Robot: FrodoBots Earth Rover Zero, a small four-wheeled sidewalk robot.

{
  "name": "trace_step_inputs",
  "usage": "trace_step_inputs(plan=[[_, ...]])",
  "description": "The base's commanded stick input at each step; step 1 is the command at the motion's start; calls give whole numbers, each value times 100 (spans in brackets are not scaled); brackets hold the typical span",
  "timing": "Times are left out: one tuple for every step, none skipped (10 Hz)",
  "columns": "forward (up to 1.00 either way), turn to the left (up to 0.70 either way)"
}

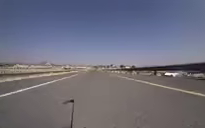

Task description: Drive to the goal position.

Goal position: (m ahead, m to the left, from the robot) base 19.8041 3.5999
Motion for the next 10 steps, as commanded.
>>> trace_step_inputs(plan=[[100, 0], [100, 0], [100, 0], [100, 0], [100, 0], [100, 0], [100, 0], [100, 1], [100, 3], [100, 6]])
